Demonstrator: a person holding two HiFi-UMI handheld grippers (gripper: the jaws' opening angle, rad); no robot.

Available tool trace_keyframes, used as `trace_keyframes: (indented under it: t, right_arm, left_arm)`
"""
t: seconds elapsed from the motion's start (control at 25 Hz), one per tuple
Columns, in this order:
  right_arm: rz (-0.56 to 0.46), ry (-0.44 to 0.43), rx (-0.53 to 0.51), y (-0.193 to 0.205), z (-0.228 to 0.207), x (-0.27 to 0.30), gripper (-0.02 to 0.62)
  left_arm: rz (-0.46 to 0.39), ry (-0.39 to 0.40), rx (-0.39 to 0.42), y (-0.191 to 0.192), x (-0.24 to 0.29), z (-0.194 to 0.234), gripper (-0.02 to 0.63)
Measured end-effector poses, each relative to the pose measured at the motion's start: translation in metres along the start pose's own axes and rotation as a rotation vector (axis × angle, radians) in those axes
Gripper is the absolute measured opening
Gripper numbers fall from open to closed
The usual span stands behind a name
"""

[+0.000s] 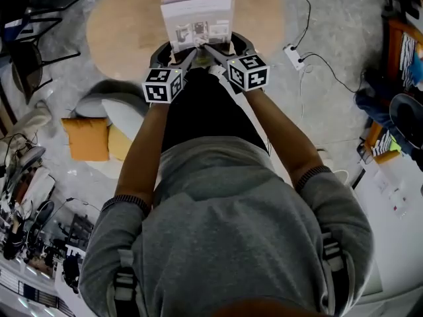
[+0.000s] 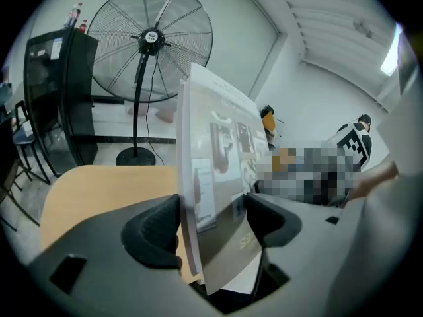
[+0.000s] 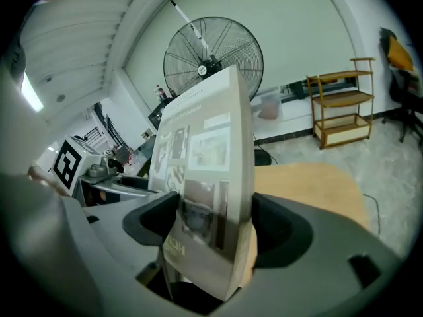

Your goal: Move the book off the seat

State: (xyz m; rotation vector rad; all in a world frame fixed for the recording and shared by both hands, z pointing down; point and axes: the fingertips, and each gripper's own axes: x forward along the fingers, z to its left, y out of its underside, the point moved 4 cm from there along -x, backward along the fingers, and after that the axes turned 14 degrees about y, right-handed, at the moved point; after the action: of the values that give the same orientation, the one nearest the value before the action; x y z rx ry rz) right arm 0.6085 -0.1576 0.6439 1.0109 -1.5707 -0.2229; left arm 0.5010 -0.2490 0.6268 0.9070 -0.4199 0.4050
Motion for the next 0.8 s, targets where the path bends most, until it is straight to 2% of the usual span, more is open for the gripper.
trace_keyframes:
  t: [0.32,0.6,0.8]
  right_arm:
    - [0.149,0.02,0.048,0.065,-0.019,0.062,0.367]
    - [0.228,0.03,0.093,0.112,-0.043,0.101,0.368]
    - [0.267,0.037,0.1,0.133,-0.052,0.127,0.368]
  left_arm:
    - [0.082,0.019,-0.131,0.069,0.043,0.051,0.339]
    - [0.126,0.022,-0.196,0.119,0.079,0.079,0.339]
    - [0.135,0.018,-0.246,0.148,0.097,0.101,0.339]
